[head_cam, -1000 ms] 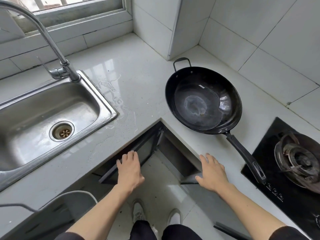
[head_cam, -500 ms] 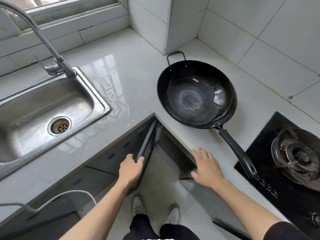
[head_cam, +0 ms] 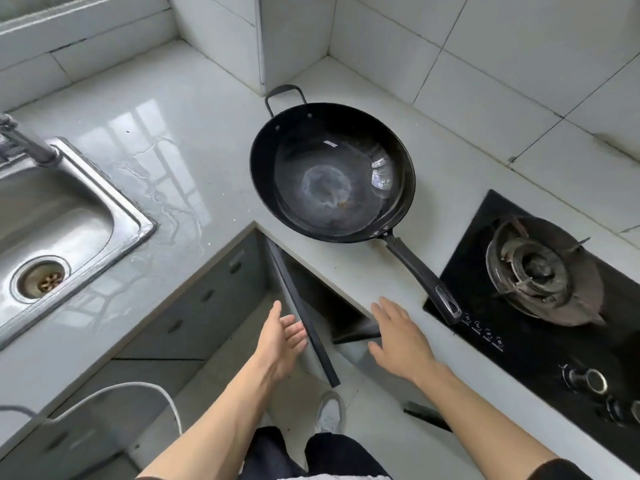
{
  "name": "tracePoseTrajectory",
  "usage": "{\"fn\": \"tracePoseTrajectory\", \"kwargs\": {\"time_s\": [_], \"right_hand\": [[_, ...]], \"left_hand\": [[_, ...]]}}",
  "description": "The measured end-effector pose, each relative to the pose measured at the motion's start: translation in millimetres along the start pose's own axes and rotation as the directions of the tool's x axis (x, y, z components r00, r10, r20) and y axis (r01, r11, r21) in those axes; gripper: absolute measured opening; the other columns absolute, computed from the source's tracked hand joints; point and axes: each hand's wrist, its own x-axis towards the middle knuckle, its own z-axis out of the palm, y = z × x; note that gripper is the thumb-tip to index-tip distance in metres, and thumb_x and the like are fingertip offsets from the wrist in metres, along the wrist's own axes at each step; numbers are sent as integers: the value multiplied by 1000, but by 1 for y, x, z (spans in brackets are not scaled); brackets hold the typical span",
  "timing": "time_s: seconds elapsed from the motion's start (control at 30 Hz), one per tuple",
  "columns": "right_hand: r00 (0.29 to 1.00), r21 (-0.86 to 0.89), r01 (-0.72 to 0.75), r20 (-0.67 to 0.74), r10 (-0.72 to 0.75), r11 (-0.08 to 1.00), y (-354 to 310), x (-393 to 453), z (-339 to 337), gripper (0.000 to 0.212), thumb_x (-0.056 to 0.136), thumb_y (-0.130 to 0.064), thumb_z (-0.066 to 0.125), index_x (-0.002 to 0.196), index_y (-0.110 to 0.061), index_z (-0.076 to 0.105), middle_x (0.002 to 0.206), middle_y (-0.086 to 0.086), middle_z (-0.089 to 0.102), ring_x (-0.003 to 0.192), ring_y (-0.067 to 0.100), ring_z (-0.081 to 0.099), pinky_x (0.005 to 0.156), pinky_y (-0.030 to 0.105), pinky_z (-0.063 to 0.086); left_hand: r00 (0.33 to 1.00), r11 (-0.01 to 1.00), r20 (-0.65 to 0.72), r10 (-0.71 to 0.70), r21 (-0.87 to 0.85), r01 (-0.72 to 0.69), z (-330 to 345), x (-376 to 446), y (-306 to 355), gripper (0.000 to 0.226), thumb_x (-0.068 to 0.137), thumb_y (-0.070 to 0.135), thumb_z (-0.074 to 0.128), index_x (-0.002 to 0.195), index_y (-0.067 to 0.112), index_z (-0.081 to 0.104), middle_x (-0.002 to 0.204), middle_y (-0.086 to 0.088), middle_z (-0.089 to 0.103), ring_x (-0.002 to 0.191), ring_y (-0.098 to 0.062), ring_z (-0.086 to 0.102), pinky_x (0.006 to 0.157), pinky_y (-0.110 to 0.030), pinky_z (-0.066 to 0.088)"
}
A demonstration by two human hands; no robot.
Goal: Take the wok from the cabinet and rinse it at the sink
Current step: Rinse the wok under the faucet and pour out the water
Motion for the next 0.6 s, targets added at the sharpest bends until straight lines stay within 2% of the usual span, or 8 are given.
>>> {"fn": "tracePoseTrajectory", "kwargs": {"time_s": [0.17, 0.27, 0.43, 0.6], "right_hand": [[996, 13, -2, 91, 1, 1000, 13, 7, -11, 74, 88, -31, 60, 152, -20, 22, 160, 0, 15, 144, 21, 22, 115, 33, 25], [991, 19, -18, 132, 15, 1000, 15, 7, -13, 77, 85, -23, 61, 151, -23, 21, 161, -2, 13, 144, 20, 21, 114, 35, 29], [992, 47, -8, 129, 1, 999, 15, 1, -16, 86, 83, 8, 54, 153, -23, 16, 162, -3, 5, 146, 17, 14, 115, 33, 29], [994, 71, -15, 109, 7, 997, 14, 2, -16, 89, 80, 12, 56, 153, -23, 18, 162, -4, 6, 146, 16, 15, 114, 32, 29]], "left_hand": [[1000, 1000, 16, -3, -15, 3, 6, 8, -2, 71, 100, 57, 35, 148, 5, 35, 136, -21, 55, 115, -33, 57, 113, -46, 35], [998, 999, 64, -30, -28, 32, 14, 9, -2, 74, 98, 61, 33, 150, 9, 34, 139, -18, 55, 121, -32, 56, 114, -48, 34], [991, 989, 119, -52, -133, 68, 35, 16, -2, 81, 96, 64, 34, 153, 6, 27, 147, -21, 47, 129, -35, 52, 116, -46, 33], [985, 946, 156, -66, -305, 112, 48, 26, -4, 87, 95, 66, 34, 153, 2, 24, 149, -25, 41, 134, -40, 45, 116, -48, 32]]}}
